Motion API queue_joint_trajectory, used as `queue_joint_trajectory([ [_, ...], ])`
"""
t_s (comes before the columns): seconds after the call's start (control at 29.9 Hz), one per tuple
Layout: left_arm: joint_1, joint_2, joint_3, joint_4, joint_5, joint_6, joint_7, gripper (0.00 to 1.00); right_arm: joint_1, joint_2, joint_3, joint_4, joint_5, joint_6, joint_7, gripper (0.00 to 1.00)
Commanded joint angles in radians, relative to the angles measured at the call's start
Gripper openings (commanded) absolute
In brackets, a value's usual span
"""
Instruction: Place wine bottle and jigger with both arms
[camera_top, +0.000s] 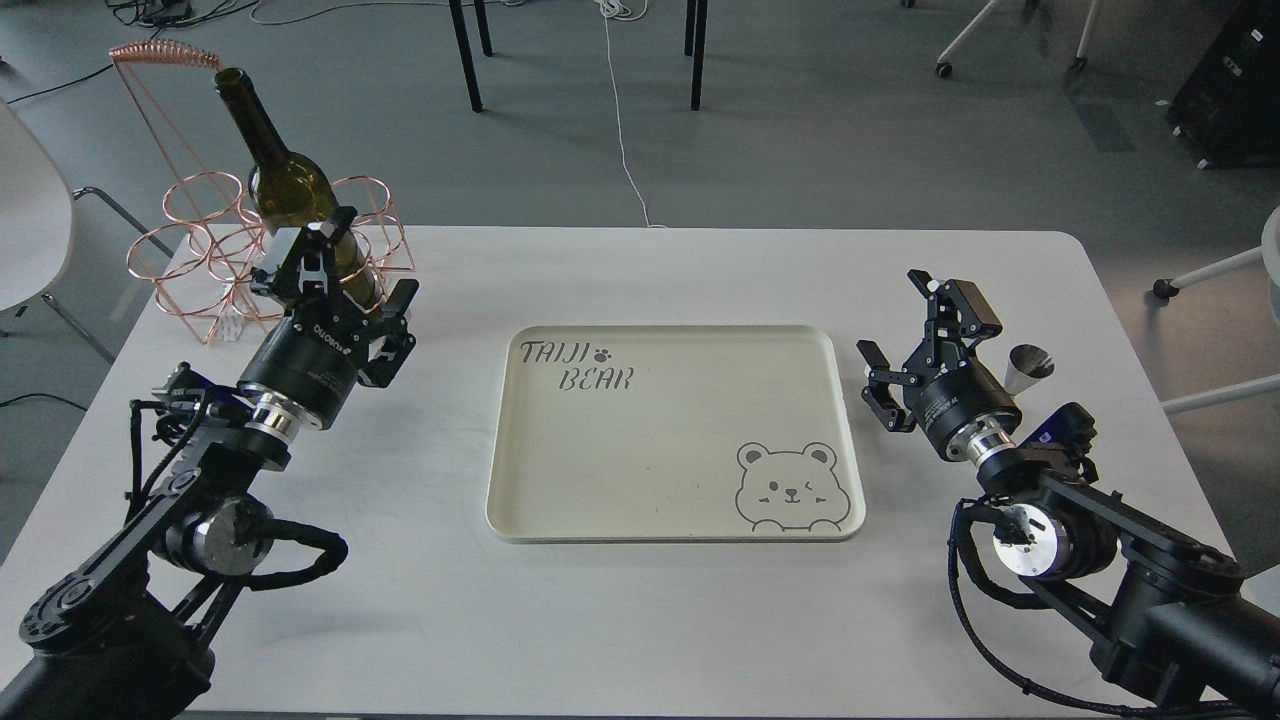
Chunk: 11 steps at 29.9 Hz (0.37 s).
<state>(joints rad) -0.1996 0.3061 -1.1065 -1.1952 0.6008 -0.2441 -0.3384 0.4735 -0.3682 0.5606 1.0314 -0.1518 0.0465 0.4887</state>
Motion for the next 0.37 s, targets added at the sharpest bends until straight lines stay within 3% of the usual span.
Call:
queue_joint_trajectory([
  [0.0, 0.028, -0.03, -0.004, 0.022, 0.0, -0.008, 0.002, 0.98, 0.0, 0.003, 0.001, 0.003, 0.0, 0.032, 0.0, 0.99],
  [0.33, 0.026, -0.044, -0.001, 0.034, -0.001, -0.009, 0.016, 0.98, 0.008, 0.0, 0.008, 0.054, 0.001, 0.064, 0.0, 0.99],
])
